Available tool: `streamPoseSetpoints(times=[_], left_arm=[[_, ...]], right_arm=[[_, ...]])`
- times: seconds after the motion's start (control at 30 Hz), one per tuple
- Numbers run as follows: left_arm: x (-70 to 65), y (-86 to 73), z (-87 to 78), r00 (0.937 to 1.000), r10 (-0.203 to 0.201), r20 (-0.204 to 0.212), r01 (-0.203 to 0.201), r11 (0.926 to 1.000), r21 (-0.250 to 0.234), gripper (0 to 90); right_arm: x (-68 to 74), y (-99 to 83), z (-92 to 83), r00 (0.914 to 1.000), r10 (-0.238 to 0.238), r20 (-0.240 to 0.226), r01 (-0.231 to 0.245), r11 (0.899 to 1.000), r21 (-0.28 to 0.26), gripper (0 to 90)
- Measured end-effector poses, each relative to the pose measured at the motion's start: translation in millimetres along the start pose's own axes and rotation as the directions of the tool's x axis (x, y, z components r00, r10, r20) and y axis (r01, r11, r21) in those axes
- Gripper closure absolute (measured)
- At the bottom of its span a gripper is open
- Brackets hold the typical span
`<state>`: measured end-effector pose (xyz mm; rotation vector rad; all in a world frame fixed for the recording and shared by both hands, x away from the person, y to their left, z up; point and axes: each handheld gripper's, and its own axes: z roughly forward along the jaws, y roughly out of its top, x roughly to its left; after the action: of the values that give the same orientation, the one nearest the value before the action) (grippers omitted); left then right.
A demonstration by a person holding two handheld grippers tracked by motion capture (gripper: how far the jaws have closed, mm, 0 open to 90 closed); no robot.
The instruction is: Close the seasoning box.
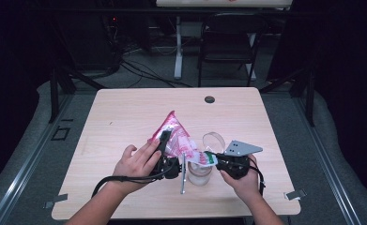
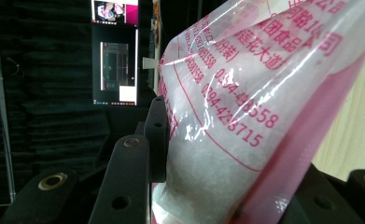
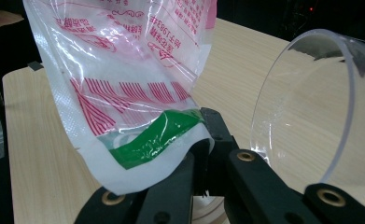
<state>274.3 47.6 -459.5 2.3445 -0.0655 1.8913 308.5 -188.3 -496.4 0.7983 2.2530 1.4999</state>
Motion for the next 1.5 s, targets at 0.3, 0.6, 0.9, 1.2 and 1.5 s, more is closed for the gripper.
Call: streamPoseSetpoints(times=[0.3,0.6,0.9,1.2,1.5], left_arm=[[-0.1,-1.4,0.0,1.0000,-0.003,0.004,0.003,1.0000,0.000,66.6],[0.8,-1.6,-0.4,1.0000,0.001,-0.002,-0.001,1.0000,0.001,66.6],[1.1,-1.2,-0.3,1.0000,0.004,-0.003,-0.004,1.0000,-0.003,66.7],[1.4,-0.7,-0.4,1.0000,0.007,0.003,-0.007,0.9999,0.008,66.7],[0.8,-0.8,0.4,0.9999,0.002,-0.012,-0.002,0.9999,-0.016,66.8]], right_arm=[[0.4,0.0,1.9,1.0000,0.000,-0.003,0.000,1.000,0.001,90.0],[0.7,0.0,3.1,1.0000,-0.002,-0.003,0.002,1.000,0.000,90.0],[0.2,0.0,2.8,1.0000,-0.002,-0.005,0.002,1.000,0.000,90.0],[0.5,0.0,2.8,1.0000,-0.003,0.001,0.003,1.000,0.001,90.0],[0.1,-0.1,2.8,1.0000,0.000,-0.001,0.000,1.000,0.000,90.0]])
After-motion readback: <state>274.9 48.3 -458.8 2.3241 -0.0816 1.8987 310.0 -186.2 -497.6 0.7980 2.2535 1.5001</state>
